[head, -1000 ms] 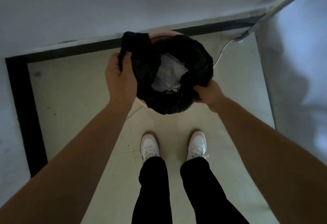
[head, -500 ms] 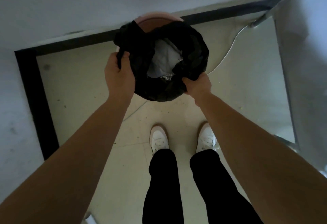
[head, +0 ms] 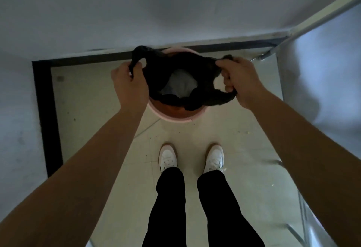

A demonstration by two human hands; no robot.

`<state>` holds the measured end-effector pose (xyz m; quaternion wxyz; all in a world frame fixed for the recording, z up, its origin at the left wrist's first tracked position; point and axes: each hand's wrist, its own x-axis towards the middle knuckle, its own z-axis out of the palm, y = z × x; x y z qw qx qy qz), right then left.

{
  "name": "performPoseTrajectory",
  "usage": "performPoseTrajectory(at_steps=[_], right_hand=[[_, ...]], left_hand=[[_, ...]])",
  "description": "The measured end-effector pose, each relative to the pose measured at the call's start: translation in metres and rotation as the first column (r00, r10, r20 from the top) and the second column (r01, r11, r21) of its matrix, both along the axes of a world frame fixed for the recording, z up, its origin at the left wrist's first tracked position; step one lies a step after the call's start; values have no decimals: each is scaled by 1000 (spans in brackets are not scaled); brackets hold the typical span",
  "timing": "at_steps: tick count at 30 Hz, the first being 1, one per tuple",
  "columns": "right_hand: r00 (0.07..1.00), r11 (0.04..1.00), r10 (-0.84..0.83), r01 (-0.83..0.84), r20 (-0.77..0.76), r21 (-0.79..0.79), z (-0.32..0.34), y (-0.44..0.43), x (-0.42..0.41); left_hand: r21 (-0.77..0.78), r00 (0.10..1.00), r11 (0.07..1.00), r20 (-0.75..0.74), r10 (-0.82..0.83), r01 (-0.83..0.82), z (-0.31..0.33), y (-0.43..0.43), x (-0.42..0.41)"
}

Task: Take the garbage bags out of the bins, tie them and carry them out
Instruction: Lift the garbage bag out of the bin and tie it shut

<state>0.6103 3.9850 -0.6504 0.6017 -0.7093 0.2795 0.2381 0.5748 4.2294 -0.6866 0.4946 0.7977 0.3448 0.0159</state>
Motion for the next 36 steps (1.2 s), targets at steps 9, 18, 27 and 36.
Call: performPoseTrajectory(at_steps=[9, 18, 27, 36], right_hand=[[938, 904, 333, -287, 100, -315, 57, -2, 10], [840, 797, 511, -385, 181, -465, 73, -11, -6], [712, 789, 502, -146, 490, -596, 102, 9, -32], [697, 924, 367, -350, 616, -154, 243, 95, -26]], left_hand=[[-49, 1000, 999, -12, 11, -11, 65, 3, -1], [144, 984, 989, 168, -54, 29, 109, 1, -27], [38, 983, 996, 169, 77, -85, 158, 11, -39], [112, 897, 948, 373, 239, -299, 291, 47, -63]])
